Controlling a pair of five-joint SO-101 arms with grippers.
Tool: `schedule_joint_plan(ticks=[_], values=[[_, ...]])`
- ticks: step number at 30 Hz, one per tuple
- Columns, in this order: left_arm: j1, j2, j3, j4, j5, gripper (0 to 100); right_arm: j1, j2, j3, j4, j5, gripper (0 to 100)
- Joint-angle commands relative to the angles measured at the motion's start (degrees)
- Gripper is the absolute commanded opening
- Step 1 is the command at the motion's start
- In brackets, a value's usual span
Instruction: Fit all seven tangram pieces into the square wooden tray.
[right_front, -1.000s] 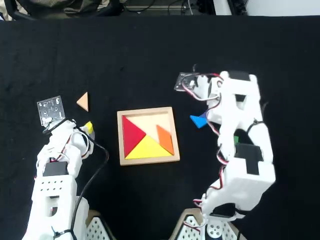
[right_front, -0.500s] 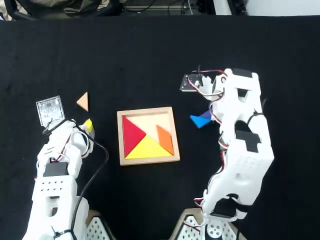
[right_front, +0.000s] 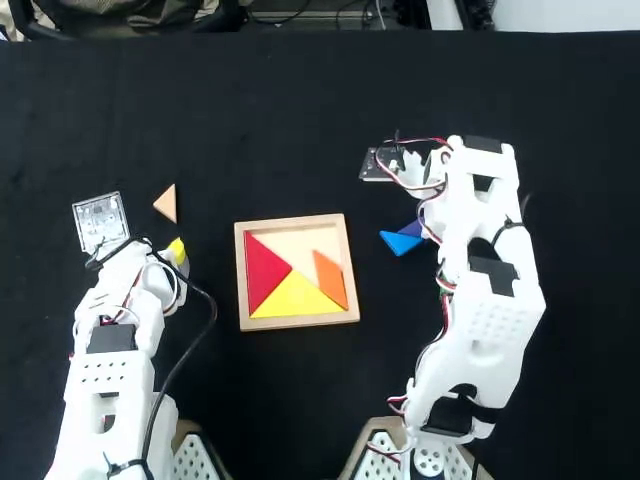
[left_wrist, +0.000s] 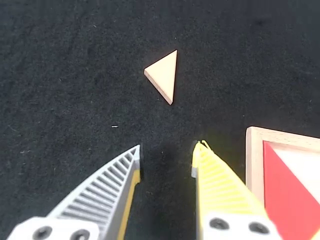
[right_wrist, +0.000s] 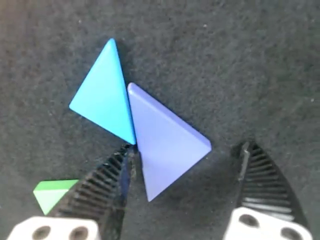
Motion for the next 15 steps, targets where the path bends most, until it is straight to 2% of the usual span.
schedule_joint_plan(ticks=[1, 8, 15], values=[[1.2, -0.3, -0.6, -1.1, 0.4, 18, -0.6, 0.2, -2.5, -0.1, 0.5, 32.2], [1.1, -0.3, -0.6, -1.1, 0.4, 18, -2.5, 0.3, -2.5, -0.1, 0.9, 31.9], [1.1, -0.3, -0.6, -1.1, 0.4, 18, -2.2, 0.4, -2.4, -0.1, 3.3, 16.2]])
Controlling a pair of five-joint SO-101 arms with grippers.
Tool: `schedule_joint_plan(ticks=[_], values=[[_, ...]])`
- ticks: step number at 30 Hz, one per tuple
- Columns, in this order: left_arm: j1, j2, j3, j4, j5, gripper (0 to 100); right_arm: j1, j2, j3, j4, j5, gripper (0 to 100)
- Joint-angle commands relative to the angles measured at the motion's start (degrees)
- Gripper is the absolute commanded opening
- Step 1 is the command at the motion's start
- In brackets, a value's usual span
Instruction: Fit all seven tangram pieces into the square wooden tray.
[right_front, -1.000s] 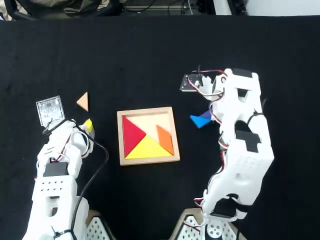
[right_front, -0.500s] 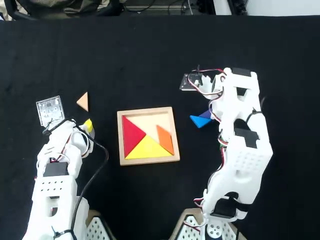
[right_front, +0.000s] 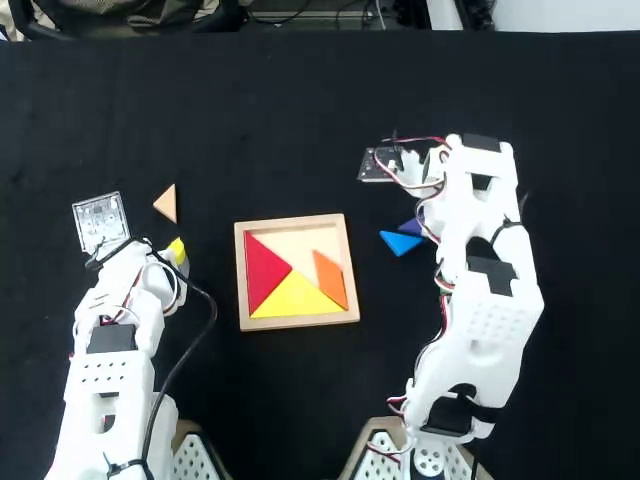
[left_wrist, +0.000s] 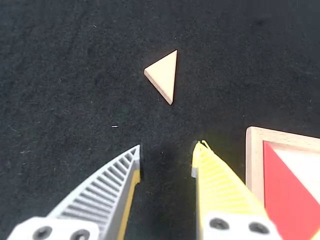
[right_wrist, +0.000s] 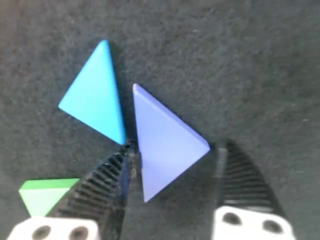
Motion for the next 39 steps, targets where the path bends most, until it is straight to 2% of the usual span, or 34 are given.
schedule_joint_plan(ticks=[1, 10, 17, 20, 23, 28, 30, 32, 35, 39], values=[[1.2, -0.3, -0.6, -1.1, 0.4, 18, -1.7, 0.3, -1.3, 0.4, 1.0, 16.2], [1.2, -0.3, -0.6, -1.1, 0.4, 18, -1.6, -0.2, -2.8, 0.9, 0.7, 15.9], [1.2, -0.3, -0.6, -1.1, 0.4, 18, -1.6, -0.2, -13.4, 11.7, -2.2, 15.6], [1.2, -0.3, -0.6, -1.1, 0.4, 18, -0.7, -0.2, -16.7, 15.3, -2.2, 9.9], [1.2, -0.3, -0.6, -1.1, 0.4, 18, 1.1, -0.2, -19.1, 17.8, -2.2, 5.7], [1.3, -0.3, -0.6, -1.1, 0.4, 18, 1.6, -0.2, -19.5, 19.8, -3.9, 5.7], [1.3, -0.3, -0.6, -1.1, 0.4, 18, -0.2, -0.1, -19.5, 22.5, -3.3, 8.1], [1.3, -0.3, -0.6, -1.1, 0.4, 18, -1.8, 0.0, -20.0, 24.4, -2.0, 15.7], [1.3, -0.3, -0.6, -1.1, 0.4, 18, -4.3, 0.0, -19.7, 21.5, -2.0, 26.6], [1.2, -0.3, -0.6, -1.1, 0.4, 18, -6.7, 1.1, -19.2, 17.8, -1.8, 29.0]])
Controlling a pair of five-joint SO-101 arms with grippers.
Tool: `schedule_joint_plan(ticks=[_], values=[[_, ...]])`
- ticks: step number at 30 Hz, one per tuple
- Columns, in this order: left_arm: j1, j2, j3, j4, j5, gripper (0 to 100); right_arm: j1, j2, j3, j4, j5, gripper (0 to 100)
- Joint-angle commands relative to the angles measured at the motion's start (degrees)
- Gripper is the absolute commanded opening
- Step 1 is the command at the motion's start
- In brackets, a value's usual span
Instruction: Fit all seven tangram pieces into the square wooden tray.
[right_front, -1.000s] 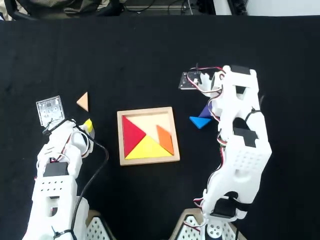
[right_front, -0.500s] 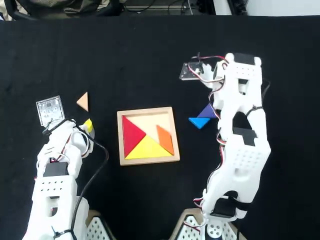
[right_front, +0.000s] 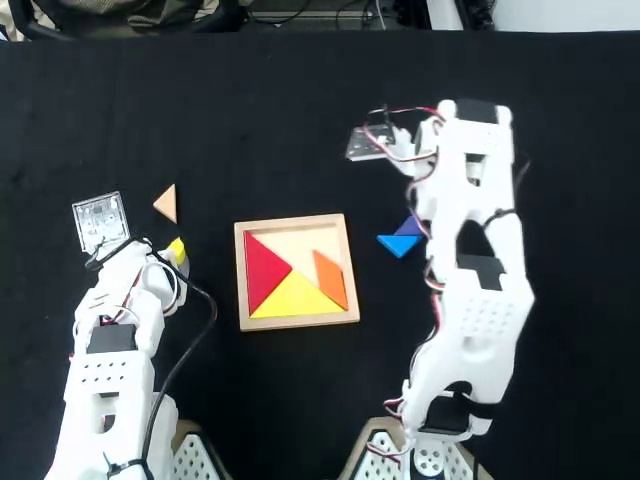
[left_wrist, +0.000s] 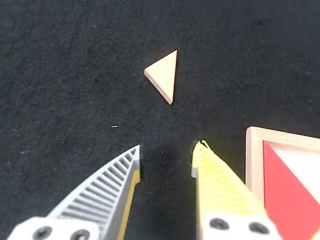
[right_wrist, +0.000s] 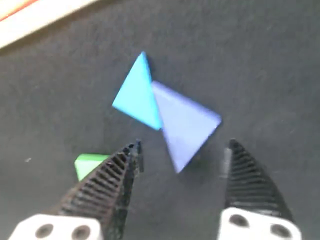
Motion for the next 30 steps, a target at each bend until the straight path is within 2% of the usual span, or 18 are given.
schedule_joint_plan(ticks=[1, 5, 9, 15, 30], values=[[1.2, -0.3, -0.6, -1.1, 0.4, 18, -2.5, 0.7, -2.6, -1.7, 1.5, 28.9], [1.3, -0.3, -0.6, -1.1, 0.4, 18, -2.4, 2.5, -2.6, 0.9, 8.0, 28.9], [1.3, -0.3, -0.6, -1.1, 0.4, 18, -0.3, 3.7, -2.7, 1.1, 11.1, 28.9], [1.3, -0.3, -0.6, -1.1, 0.4, 18, 3.2, 5.7, -2.7, -3.8, 11.3, 28.9], [1.3, -0.3, -0.6, -1.1, 0.4, 18, 2.8, 11.3, -2.7, -5.5, 13.0, 28.9]])
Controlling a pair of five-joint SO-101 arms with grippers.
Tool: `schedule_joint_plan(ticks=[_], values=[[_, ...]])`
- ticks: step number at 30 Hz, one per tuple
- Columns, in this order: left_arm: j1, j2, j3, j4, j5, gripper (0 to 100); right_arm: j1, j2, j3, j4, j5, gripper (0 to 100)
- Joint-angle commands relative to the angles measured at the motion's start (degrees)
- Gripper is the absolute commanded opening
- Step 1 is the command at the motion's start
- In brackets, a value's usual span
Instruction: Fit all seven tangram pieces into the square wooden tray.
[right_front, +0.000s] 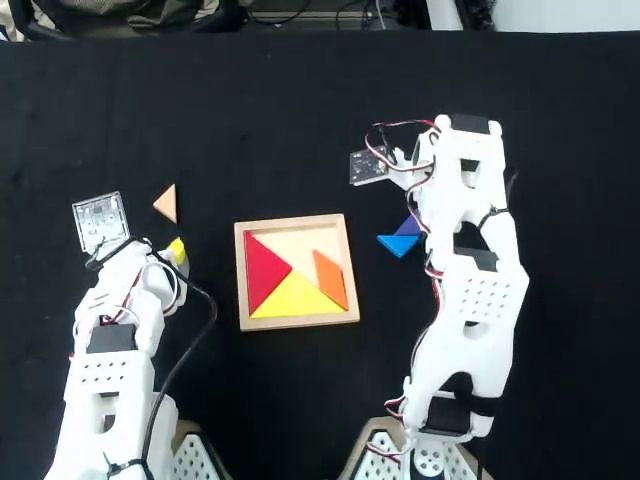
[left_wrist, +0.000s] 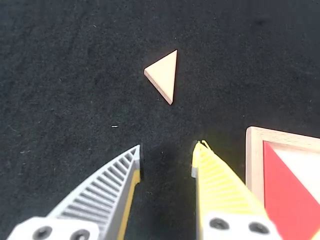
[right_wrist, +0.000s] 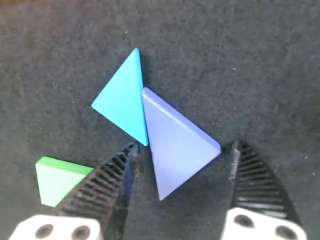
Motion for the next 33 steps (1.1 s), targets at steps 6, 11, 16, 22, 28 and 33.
schedule_joint_plan(ticks=[6, 11, 16, 22, 28, 33], values=[[1.3, -0.3, -0.6, -1.1, 0.4, 18, -0.3, 1.1, -1.2, -0.8, 0.7, 28.9], [1.3, -0.2, -0.6, -1.1, 0.4, 18, -1.4, 1.0, -2.2, -0.7, 0.7, 28.9], [1.3, -0.2, -0.6, -1.1, 0.4, 18, -1.8, 1.2, -2.5, -0.8, 0.7, 28.9], [1.4, -0.2, -0.6, -1.1, 0.4, 18, -1.8, 1.3, -2.2, -0.8, 0.7, 25.3], [1.4, -0.2, -0.6, -1.1, 0.4, 18, -1.6, 1.3, -2.2, -2.9, 0.7, 8.3], [1.4, -0.2, -0.6, -1.1, 0.4, 18, -1.3, 2.9, -2.8, -3.7, 0.6, 9.4]])
